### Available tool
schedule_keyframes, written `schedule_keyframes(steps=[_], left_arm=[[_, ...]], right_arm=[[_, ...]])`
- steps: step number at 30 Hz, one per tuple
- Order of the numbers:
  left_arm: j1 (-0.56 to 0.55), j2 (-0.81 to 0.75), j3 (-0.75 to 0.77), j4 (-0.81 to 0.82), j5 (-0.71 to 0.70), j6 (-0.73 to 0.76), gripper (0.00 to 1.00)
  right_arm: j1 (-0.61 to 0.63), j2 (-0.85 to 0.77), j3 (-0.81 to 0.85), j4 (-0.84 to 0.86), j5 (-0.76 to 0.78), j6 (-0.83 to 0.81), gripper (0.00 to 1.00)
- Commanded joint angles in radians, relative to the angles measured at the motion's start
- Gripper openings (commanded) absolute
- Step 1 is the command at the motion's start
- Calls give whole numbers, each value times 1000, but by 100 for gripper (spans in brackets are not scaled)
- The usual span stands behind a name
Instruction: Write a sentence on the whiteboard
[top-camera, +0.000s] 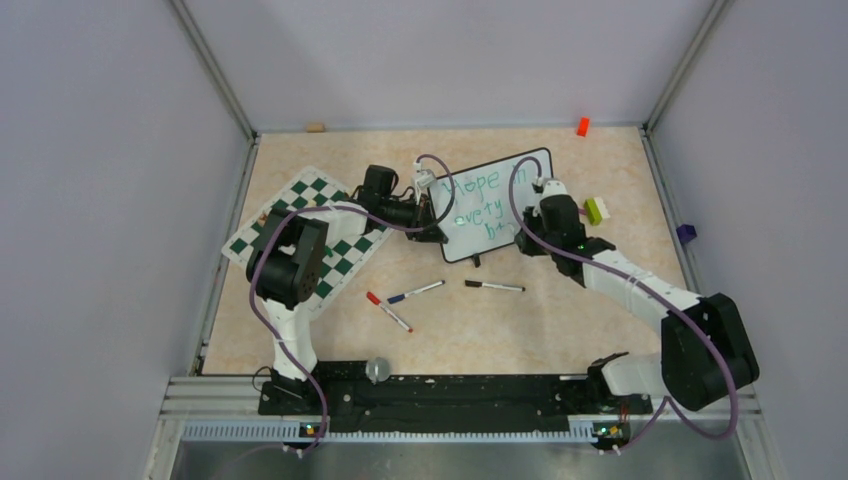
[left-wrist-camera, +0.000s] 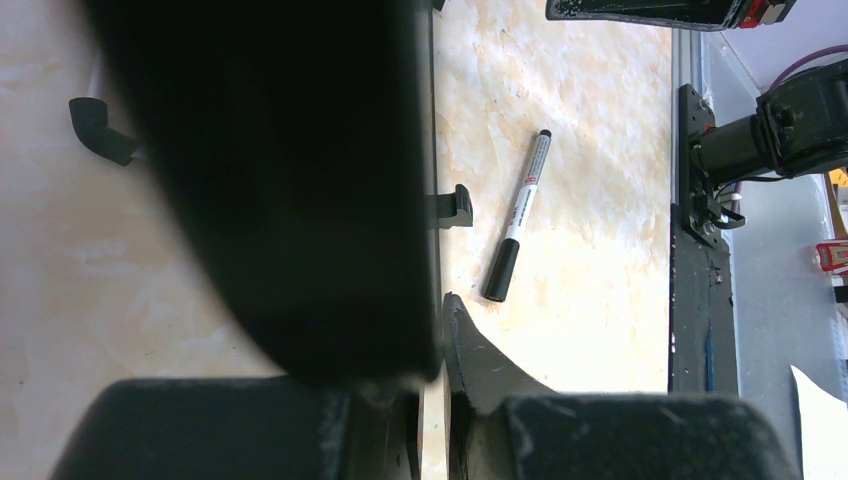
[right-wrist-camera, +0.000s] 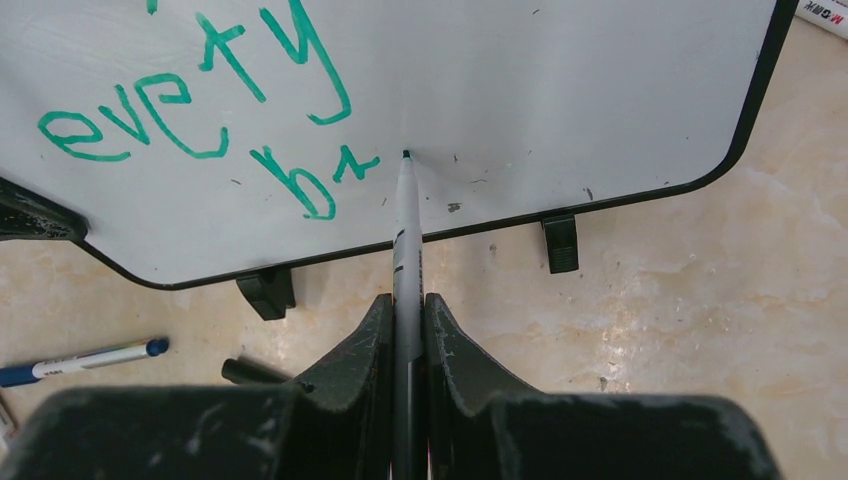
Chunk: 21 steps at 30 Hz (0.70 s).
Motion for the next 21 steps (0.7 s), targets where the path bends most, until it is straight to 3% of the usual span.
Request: schedule_keyframes(steps=[1,21], left_arm=[[-22,-5,-1,-41,-10,51,0],[-22,-8,1,-41,-10,51,0]], right_arm=[[-10,16,64,16,1,1,0],[-33,41,82,-8,43,-2,0]])
